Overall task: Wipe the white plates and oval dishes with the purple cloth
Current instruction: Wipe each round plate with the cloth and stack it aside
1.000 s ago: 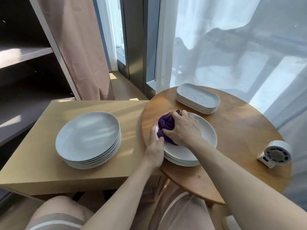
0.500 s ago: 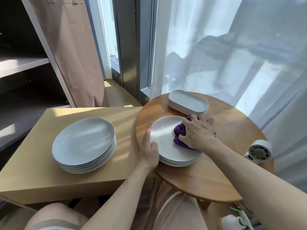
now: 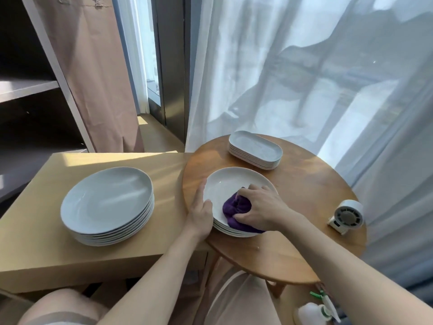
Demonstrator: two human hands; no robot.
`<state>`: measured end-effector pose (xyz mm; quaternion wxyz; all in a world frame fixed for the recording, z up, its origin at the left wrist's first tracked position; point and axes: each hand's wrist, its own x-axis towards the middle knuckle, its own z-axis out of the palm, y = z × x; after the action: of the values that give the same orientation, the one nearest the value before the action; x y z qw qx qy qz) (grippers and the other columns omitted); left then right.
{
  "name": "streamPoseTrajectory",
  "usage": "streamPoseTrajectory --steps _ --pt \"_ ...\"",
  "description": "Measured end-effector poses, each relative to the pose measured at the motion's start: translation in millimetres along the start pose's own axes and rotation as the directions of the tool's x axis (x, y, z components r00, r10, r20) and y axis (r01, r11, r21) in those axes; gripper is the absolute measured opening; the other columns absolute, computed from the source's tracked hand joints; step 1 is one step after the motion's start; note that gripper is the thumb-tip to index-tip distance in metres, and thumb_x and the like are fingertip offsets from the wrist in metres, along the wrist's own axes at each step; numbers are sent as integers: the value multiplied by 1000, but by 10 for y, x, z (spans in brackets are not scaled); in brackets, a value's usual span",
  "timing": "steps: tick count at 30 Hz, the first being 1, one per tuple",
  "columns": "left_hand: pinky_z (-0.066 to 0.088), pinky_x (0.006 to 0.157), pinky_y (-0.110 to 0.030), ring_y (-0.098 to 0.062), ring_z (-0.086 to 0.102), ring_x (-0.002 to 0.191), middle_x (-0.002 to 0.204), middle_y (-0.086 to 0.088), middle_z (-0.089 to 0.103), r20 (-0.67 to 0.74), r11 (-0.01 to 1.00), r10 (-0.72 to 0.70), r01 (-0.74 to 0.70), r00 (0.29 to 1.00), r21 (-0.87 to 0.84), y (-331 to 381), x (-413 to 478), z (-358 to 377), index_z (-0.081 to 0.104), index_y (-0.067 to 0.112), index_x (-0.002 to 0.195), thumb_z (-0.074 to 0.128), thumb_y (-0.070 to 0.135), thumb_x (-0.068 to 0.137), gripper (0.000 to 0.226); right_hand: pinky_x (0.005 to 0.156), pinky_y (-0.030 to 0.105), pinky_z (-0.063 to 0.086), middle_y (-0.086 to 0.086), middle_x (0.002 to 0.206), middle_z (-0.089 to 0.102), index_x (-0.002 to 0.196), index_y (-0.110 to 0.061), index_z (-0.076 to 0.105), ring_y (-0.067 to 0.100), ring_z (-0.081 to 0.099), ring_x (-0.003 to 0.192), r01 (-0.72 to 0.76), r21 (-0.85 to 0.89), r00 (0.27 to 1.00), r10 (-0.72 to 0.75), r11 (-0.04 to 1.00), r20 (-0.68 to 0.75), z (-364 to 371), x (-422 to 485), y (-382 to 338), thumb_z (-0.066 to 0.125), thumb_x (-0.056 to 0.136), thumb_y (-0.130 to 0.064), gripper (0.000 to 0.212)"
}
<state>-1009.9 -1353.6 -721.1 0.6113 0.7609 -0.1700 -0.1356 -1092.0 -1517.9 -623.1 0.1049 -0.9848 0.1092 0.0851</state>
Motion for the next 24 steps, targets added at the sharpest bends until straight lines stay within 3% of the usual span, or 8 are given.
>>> streamPoseTrajectory --steps 3,5,8,10,13,15,24 --pt "16 99 7 15 24 135 152 25 30 -32 998 23 -24 999 -54 11 -1 -3 26 39 157 27 43 108 50 91 37 40 -9 112 48 119 -40 55 21 43 109 35 136 999 -31 990 -27 124 87 -103 64 79 -63 47" --pt "17 101 6 17 26 135 149 30 32 -51 995 28 -33 998 -90 33 -26 -12 28 44 153 24 61 100 56 94 39 42 -9 113 49 120 -41 55 22 43 110 65 174 996 -54 983 -67 189 160 -165 59 75 -67 52" --pt "20 106 0 16 29 136 147 33 33 -41 995 18 -22 999 -101 51 -50 -26 26 53 146 22 70 95 54 92 39 43 -10 109 48 118 -42 54 21 42 107 98 195 990 -75 976 -121 231 300 -257 51 69 -71 58" --pt "25 110 -6 8 32 141 152 25 36 -30 994 8 -11 1000 -113 54 -50 -32 26 52 148 22 70 96 56 90 40 44 -10 106 47 117 -41 53 22 43 105 116 178 985 -90 977 -145 243 415 -303 54 71 -69 54" --pt "31 121 -30 -4 38 143 155 12 42 -34 989 26 -31 999 -147 35 -51 -16 33 39 153 25 66 97 63 92 42 44 -7 107 48 117 -37 54 25 45 107 133 135 979 -108 982 -175 238 575 -330 62 76 -65 50" --pt "34 120 -37 -7 41 142 155 7 43 -41 989 24 -29 999 -148 40 -65 14 31 32 157 27 62 99 65 94 43 45 -4 111 51 117 -35 54 25 45 108 136 127 976 -110 983 -189 230 642 -322 63 78 -66 51" --pt "34 116 -24 -8 40 140 156 5 40 -62 995 71 -75 996 -60 46 -97 2 25 29 159 42 33 109 53 93 44 46 -1 116 53 125 -32 55 28 46 107 168 103 957 -137 980 -255 237 753 -276 69 76 -66 61"
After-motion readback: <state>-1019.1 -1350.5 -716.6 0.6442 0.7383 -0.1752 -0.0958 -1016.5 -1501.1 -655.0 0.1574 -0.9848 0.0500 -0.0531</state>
